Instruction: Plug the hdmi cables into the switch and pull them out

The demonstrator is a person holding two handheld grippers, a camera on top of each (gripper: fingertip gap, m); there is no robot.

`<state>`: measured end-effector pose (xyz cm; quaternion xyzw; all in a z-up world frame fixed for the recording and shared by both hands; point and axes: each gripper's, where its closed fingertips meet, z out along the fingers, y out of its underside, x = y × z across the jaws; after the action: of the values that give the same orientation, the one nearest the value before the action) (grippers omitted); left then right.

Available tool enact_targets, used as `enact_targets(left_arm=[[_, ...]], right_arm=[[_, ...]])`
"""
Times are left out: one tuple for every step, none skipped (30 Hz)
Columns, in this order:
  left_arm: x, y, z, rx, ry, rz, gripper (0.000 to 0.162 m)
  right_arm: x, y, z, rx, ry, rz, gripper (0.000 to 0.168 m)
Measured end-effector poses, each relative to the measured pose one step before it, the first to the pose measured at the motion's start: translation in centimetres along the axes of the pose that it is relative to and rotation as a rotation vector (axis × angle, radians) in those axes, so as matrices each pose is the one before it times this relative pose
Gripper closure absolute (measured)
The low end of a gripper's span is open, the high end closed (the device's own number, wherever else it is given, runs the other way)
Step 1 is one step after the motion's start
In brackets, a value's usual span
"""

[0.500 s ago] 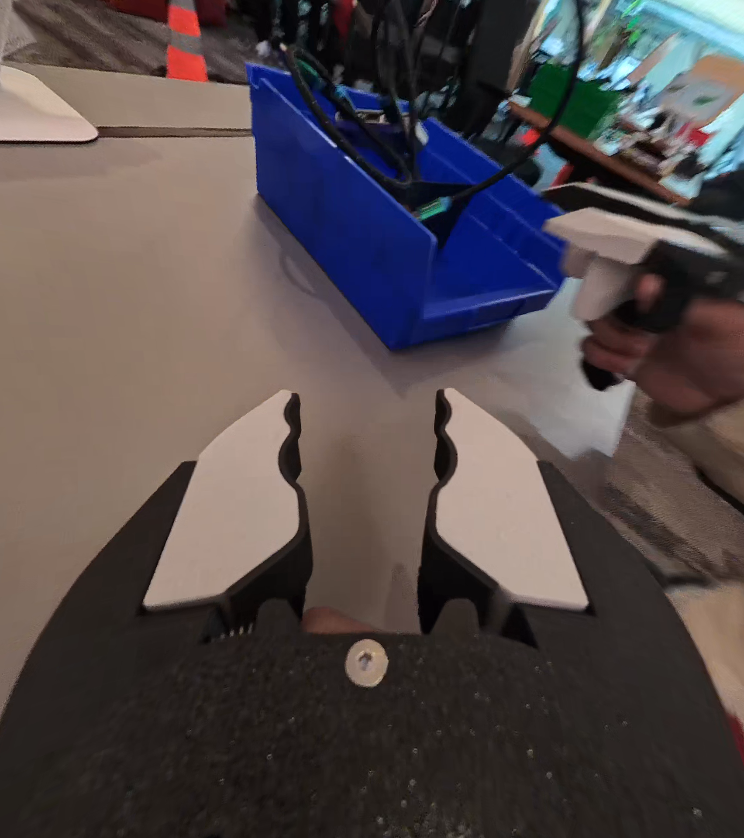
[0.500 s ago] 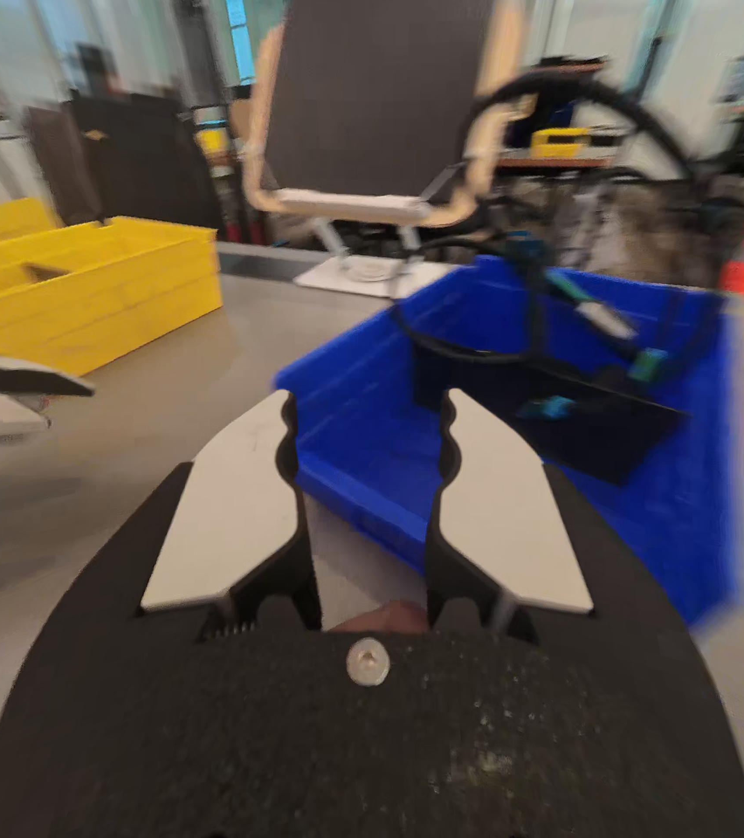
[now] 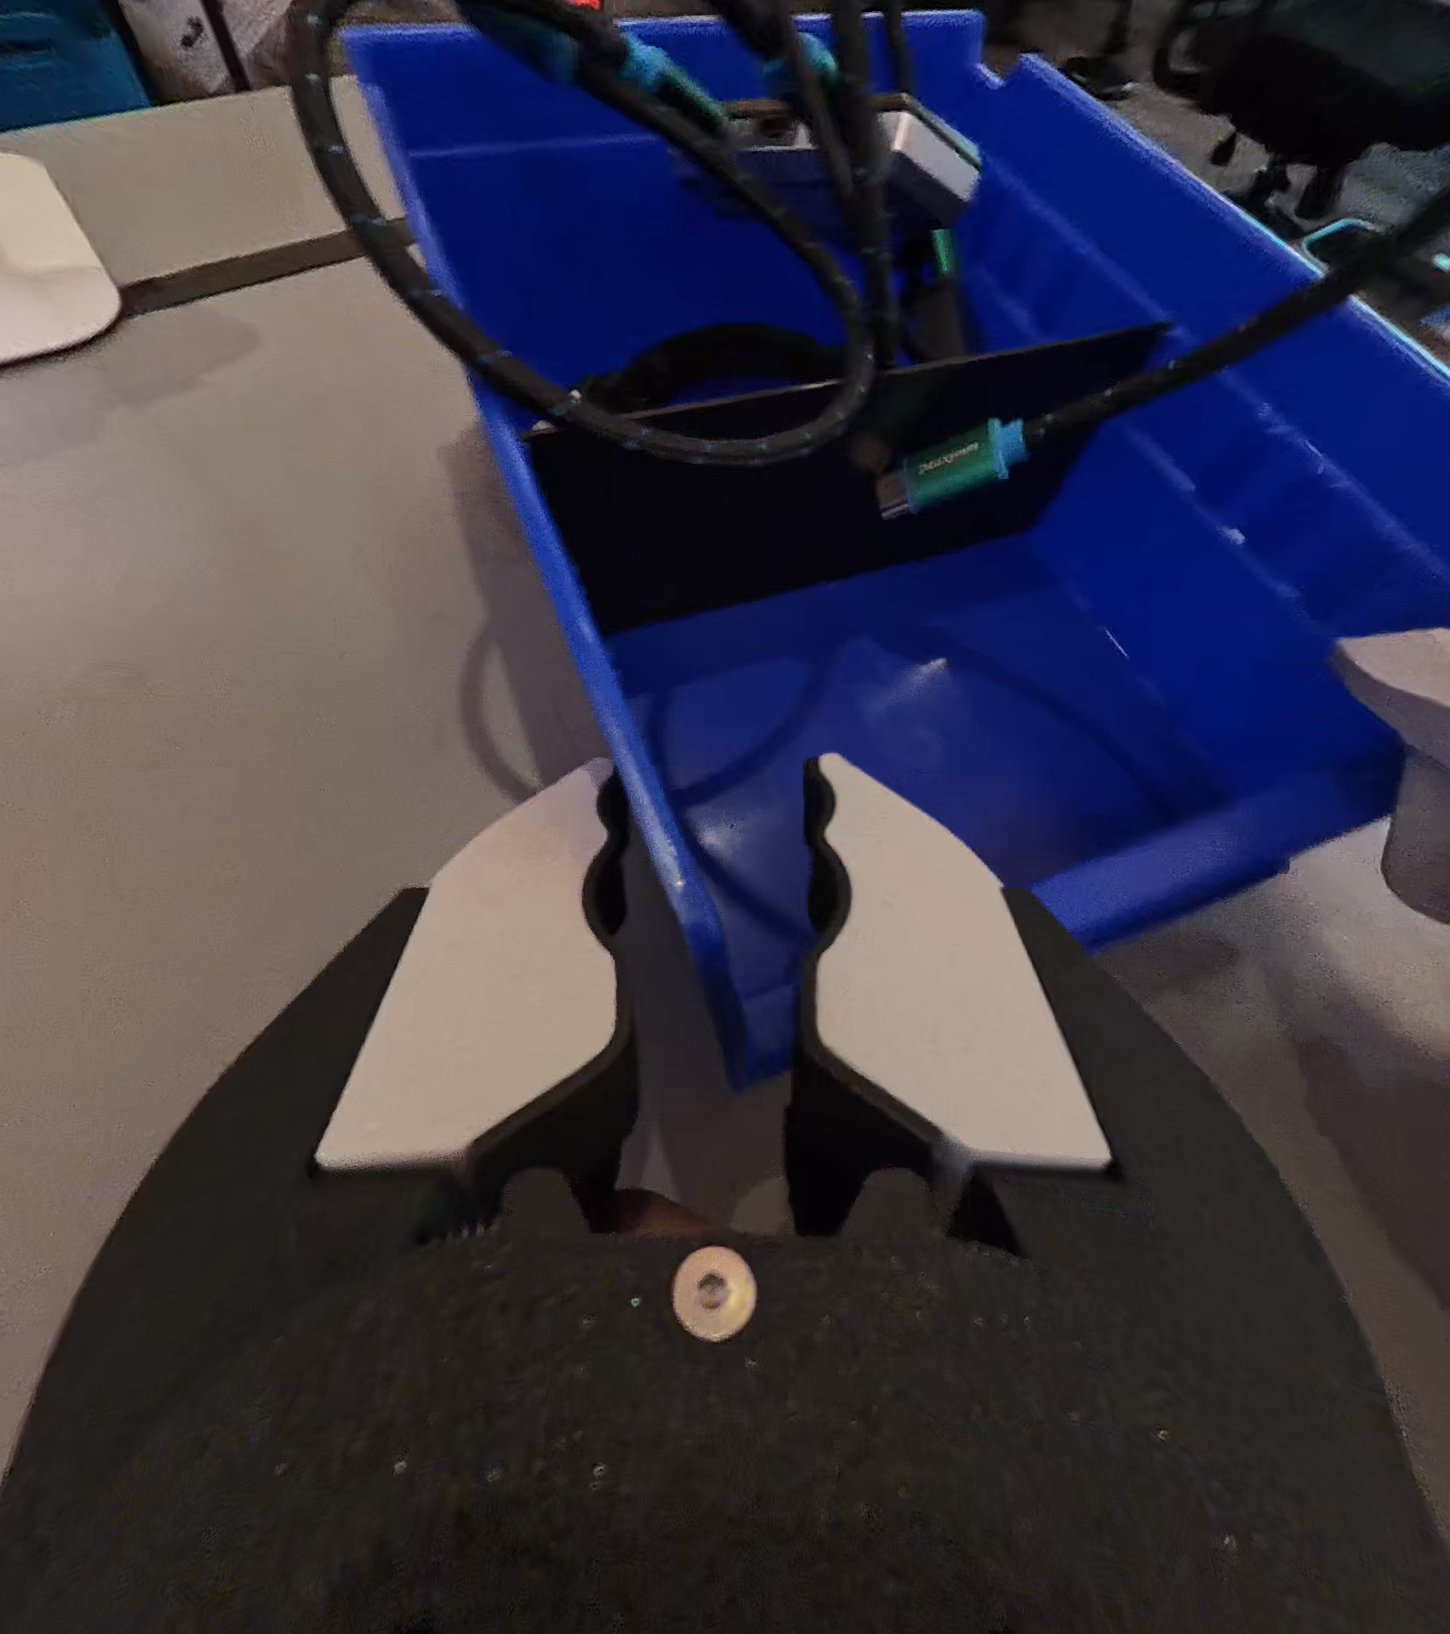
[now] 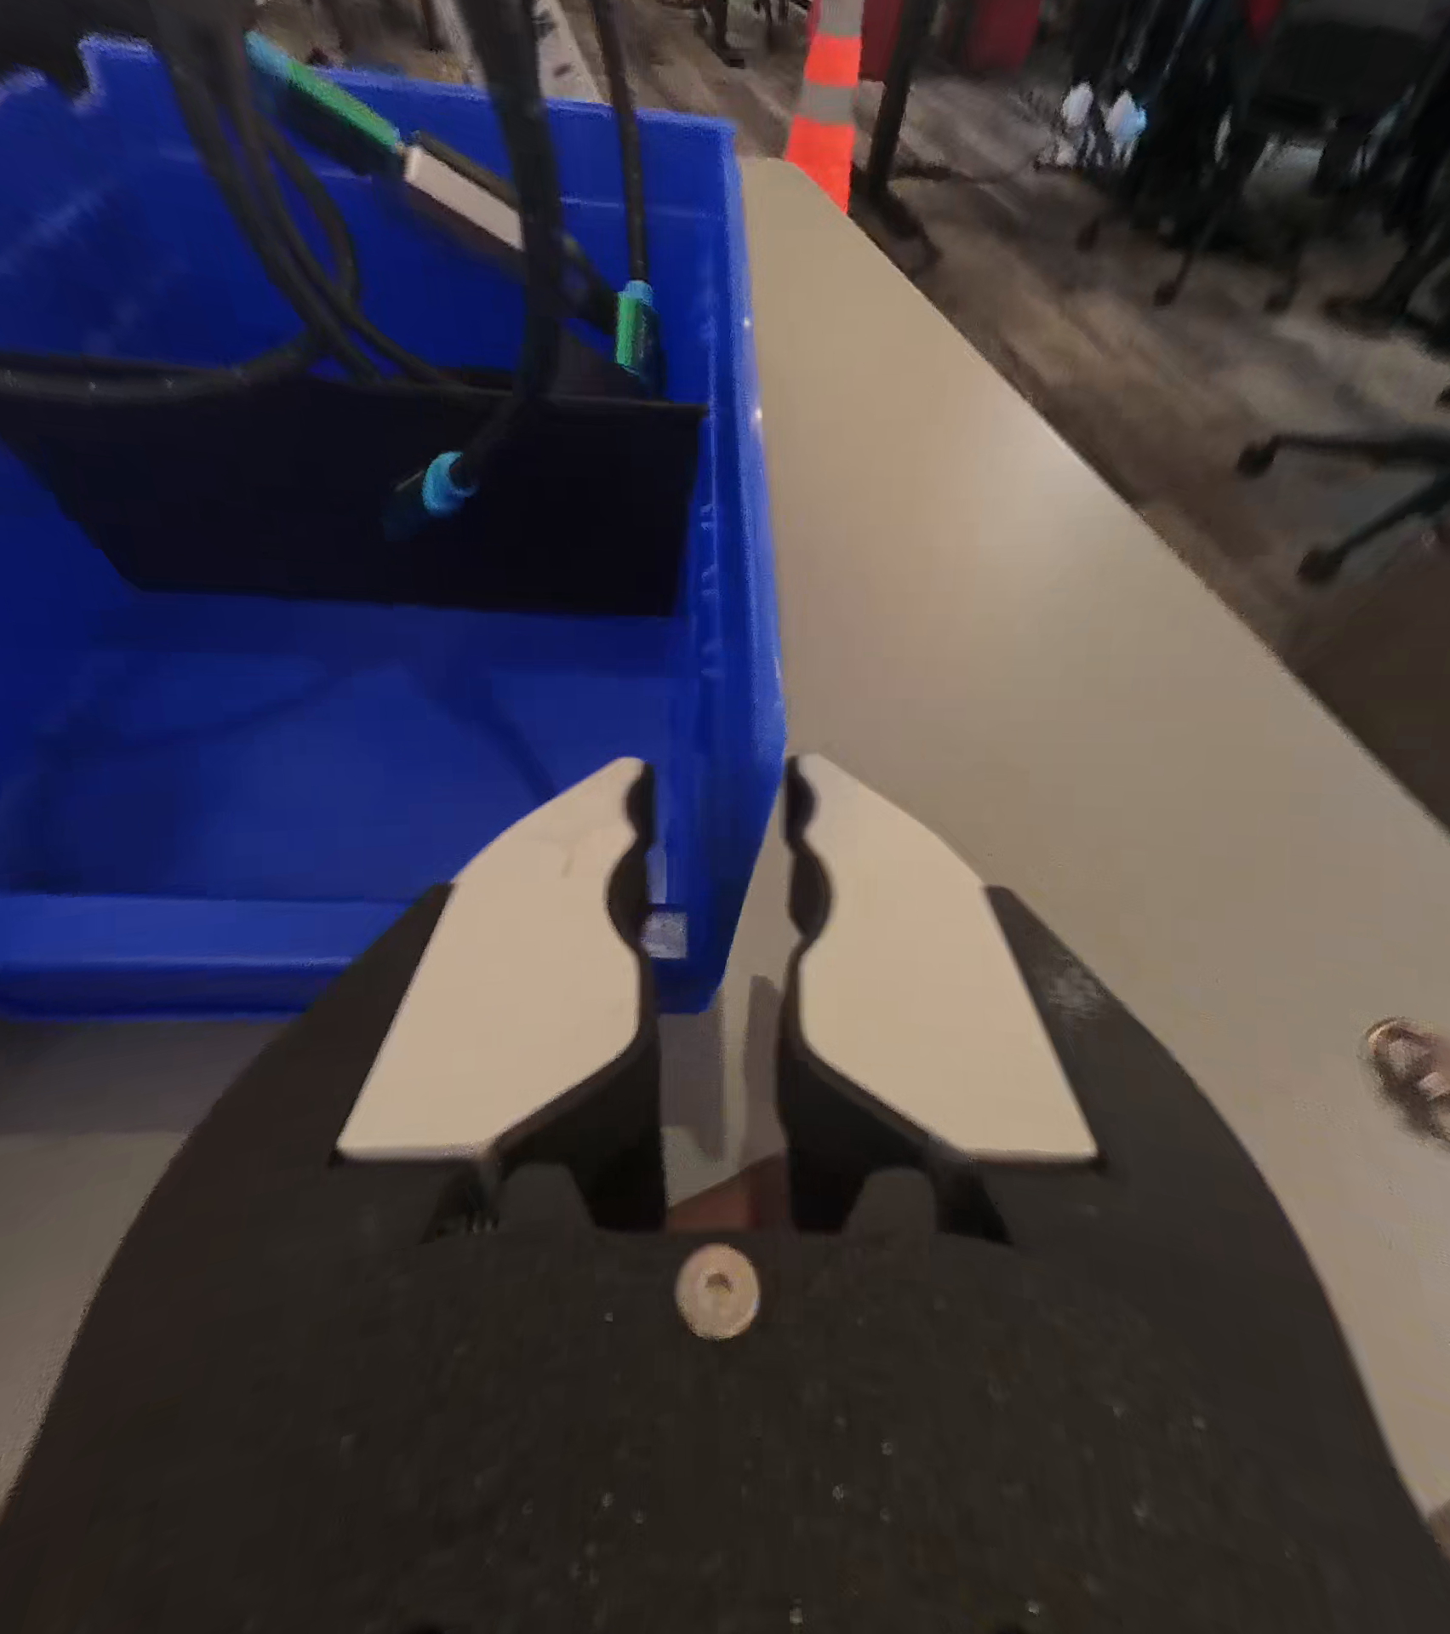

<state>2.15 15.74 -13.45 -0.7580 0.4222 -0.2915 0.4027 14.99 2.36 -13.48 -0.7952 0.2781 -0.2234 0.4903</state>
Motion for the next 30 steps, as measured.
enact_targets(left_arm=[[-0.274, -0.153, 0.136, -0.0073, -0.0053, -0.0437, 0.129], [-0.408, -0.146, 0.046, -0.0111, -0.0059, -0.0432, 0.136], [-0.466, -0.150, 0.019, -0.0077, -0.0093, -0.0169, 0.145], [-0.528, -0.178, -0.044, 0.0026, -0.0172, 0.0117, 0.148], [-0.542, -0.113, -0.167, 0.0037, -0.0167, 0.0170, 0.153], [-0.447, 0.012, -0.218, -0.0002, -0.0079, 0.0108, 0.155], [-0.499, 0.084, -0.308, 0.0000, -0.0089, 0.0051, 0.156], [-0.601, 0.106, -0.399, 0.0005, -0.0114, 0.0023, 0.157], [-0.656, 0.052, -0.539, 0.0033, -0.0080, -0.0035, 0.158], [-0.761, 0.001, -0.673, 0.0061, -0.0125, -0.0002, 0.158], [-0.905, -0.028, -0.775, 0.0085, -0.0206, 0.0044, 0.158], [-1.012, -0.010, -0.827, 0.0096, -0.0236, 0.0032, 0.158], [-1.145, 0.040, -0.800, 0.0079, -0.0232, 0.0004, 0.158], [-1.283, 0.103, -0.778, 0.0067, -0.0232, -0.0053, 0.158], [-1.408, 0.143, -0.724, 0.0073, -0.0236, -0.0104, 0.158], [-1.477, 0.185, -0.685, 0.0072, -0.0242, -0.0128, 0.158], [-1.497, 0.217, -0.638, 0.0064, -0.0241, -0.0150, 0.158], [-1.466, 0.274, -0.566, 0.0039, -0.0227, -0.0163, 0.158], [-1.395, 0.343, -0.483, -0.0004, -0.0207, -0.0155, 0.158], [-1.319, 0.401, -0.396, -0.0034, -0.0202, -0.0157, 0.158], [-1.181, 0.443, -0.309, -0.0052, -0.0193, -0.0153, 0.158], [-1.004, 0.489, -0.206, -0.0080, -0.0157, -0.0097, 0.158], [-0.825, 0.534, -0.086, -0.0099, -0.0132, 0.0034, 0.158], [-0.561, 0.322, -0.062, 0.0007, -0.0034, 0.0137, 0.157], [-0.261, 0.052, -0.075, 0.0059, 0.0091, 0.0124, 0.156], [-0.224, 0.027, -0.023, -0.0064, 0.0050, 0.0132, 0.154], [-0.216, 0.052, 0.036, -0.0103, 0.0007, 0.0192, 0.153], [-0.082, 0.072, -0.024, -0.0082, 0.0082, 0.0189, 0.151], [-0.001, 0.118, -0.222, -0.0086, 0.0131, 0.0018, 0.146], [0.075, 0.226, -0.510, -0.0113, 0.0157, -0.0214, 0.140]], right_arm=[[-0.088, 0.149, 0.163, -0.0123, -0.0021, 0.0515, 0.156], [0.053, 0.095, 0.107, -0.0089, 0.0074, 0.0341, 0.160], [-0.038, 0.004, 0.006, -0.0055, 0.0017, 0.0105, 0.161], [-0.489, -0.100, -0.056, -0.0010, -0.0232, 0.0055, 0.163], [-0.478, -0.167, -0.109, 0.0035, -0.0158, 0.0098, 0.166], [-0.485, -0.224, -0.213, 0.0044, -0.0044, 0.0014, 0.166], [-0.450, -0.150, -0.228, 0.0032, 0.0140, -0.0229, 0.166], [-0.707, -0.246, -0.255, 0.0135, 0.0027, -0.0313, 0.167], [-0.730, -0.043, -0.196, -0.0003, -0.0049, -0.0037, 0.166], [-0.824, -0.059, -0.123, 0.0012, -0.0183, 0.0140, 0.166], [-0.978, -0.024, -0.047, -0.0013, -0.0205, -0.0007, 0.167], [-1.107, -0.043, -0.016, -0.0011, -0.0213, -0.0048, 0.166], [-1.214, -0.145, -0.028, 0.0036, -0.0221, -0.0011, 0.167], [-1.333, -0.255, -0.048, 0.0084, -0.0199, -0.0126, 0.167], [-1.479, -0.329, -0.042, 0.0132, -0.0221, -0.0174, 0.167], [-1.549, -0.359, 0.039, 0.0128, -0.0223, -0.0198, 0.167], [-1.566, -0.315, 0.134, 0.0095, -0.0228, -0.0188, 0.166], [-1.556, -0.240, 0.226, 0.0037, -0.0235, -0.0177, 0.166], [-1.478, -0.186, 0.281, 0.0006, -0.0233, -0.0147, 0.166], [-1.407, -0.121, 0.309, -0.0021, -0.0219, -0.0129, 0.166], [-1.315, -0.027, 0.331, -0.0053, -0.0194, -0.0131, 0.167], [-1.114, 0.009, 0.346, -0.0044, -0.0139, -0.0091, 0.166], [-0.906, 0.048, 0.351, -0.0006, -0.0114, -0.0010, 0.166], [-0.741, 0.168, 0.370, -0.0030, -0.0088, -0.0016, 0.166], [-0.331, 0.372, 0.398, -0.0110, 0.0079, -0.0002, 0.165], [-0.224, 0.268, 0.332, -0.0013, -0.0055, 0.0174, 0.165], [-0.303, 0.244, 0.236, -0.0037, -0.0227, 0.0210, 0.165], [-0.206, 0.308, 0.183, -0.0125, -0.0208, 0.0119, 0.165], [-0.309, 0.129, 0.092, -0.0011, -0.0310, -0.0031, 0.166], [-0.402, 0.120, 0.015, -0.0014, -0.0377, -0.0199, 0.166]])
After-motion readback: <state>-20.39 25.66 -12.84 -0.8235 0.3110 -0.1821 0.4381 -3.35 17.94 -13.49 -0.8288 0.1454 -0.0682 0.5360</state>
